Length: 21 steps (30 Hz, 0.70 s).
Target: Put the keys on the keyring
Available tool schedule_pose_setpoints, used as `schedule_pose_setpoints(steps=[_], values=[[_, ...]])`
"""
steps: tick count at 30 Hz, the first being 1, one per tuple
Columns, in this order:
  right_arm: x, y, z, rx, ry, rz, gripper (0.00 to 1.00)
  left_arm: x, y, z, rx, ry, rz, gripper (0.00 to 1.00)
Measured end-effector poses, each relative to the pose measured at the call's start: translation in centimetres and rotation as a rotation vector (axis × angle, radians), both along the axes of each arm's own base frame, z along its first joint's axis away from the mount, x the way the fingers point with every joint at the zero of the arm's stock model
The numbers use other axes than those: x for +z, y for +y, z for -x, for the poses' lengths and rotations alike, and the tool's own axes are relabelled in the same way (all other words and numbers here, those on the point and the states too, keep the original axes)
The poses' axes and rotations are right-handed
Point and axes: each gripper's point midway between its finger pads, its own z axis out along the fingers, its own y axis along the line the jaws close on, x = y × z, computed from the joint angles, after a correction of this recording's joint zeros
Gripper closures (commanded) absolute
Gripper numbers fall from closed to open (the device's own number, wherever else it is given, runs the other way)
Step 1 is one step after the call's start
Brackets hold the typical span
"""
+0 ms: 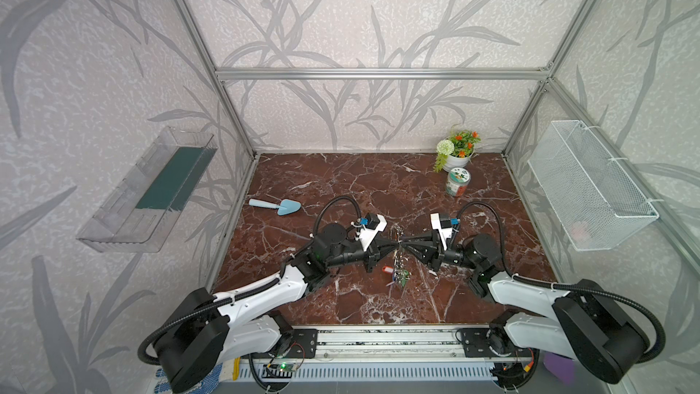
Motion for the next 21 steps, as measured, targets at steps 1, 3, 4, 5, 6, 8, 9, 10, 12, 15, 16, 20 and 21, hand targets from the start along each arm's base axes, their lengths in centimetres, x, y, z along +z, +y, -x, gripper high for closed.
schedule_pose_setpoints(steps=[1,3,4,5,6,8,9,10,12,15,16,20,21], values=[[0.5,-0.2,0.0,-0.008,-0.012,-0.009,0.73,-0.3,0.1,-0.1,0.007,0.008,-0.027,1.00],[1.4,-0.5,0.1,-0.020,-0.040,-0.026,0.72,-1.1,0.4,-0.1,0.016,0.028,-0.082,1.00],[1.9,-0.7,0.2,-0.026,-0.056,-0.034,0.72,-1.5,0.5,-0.1,0.017,0.041,-0.113,1.00],[2.3,-0.8,0.4,-0.030,-0.070,-0.039,0.72,-1.9,0.7,-0.1,0.016,0.051,-0.143,1.00],[2.6,-0.9,0.5,-0.033,-0.080,-0.042,0.72,-2.1,0.8,0.0,0.013,0.061,-0.168,1.00],[3.0,-1.1,0.7,-0.040,-0.099,-0.042,0.71,-2.2,0.9,0.2,-0.001,0.070,-0.215,1.00],[3.1,-1.2,0.8,-0.043,-0.105,-0.041,0.70,-2.1,0.9,0.3,-0.011,0.072,-0.237,1.00],[3.2,-1.2,0.8,-0.045,-0.110,-0.039,0.70,-1.8,0.9,0.3,-0.022,0.070,-0.257,1.00],[2.9,-1.2,0.8,-0.049,-0.110,-0.028,0.70,-1.3,0.8,0.4,-0.046,0.065,-0.293,1.00],[2.2,-1.0,0.8,-0.046,-0.101,-0.002,0.69,-0.8,0.4,0.5,-0.095,0.064,-0.345,1.00],[1.9,-0.8,0.9,-0.045,-0.098,0.008,0.69,-0.7,0.3,0.6,-0.114,0.066,-0.365,1.00],[1.0,-0.5,1.0,-0.037,-0.090,0.038,0.69,-0.9,0.0,1.0,-0.196,0.078,-0.445,1.00],[0.9,-0.5,1.0,-0.036,-0.091,0.043,0.69,-1.0,0.0,1.1,-0.212,0.081,-0.461,1.00]])
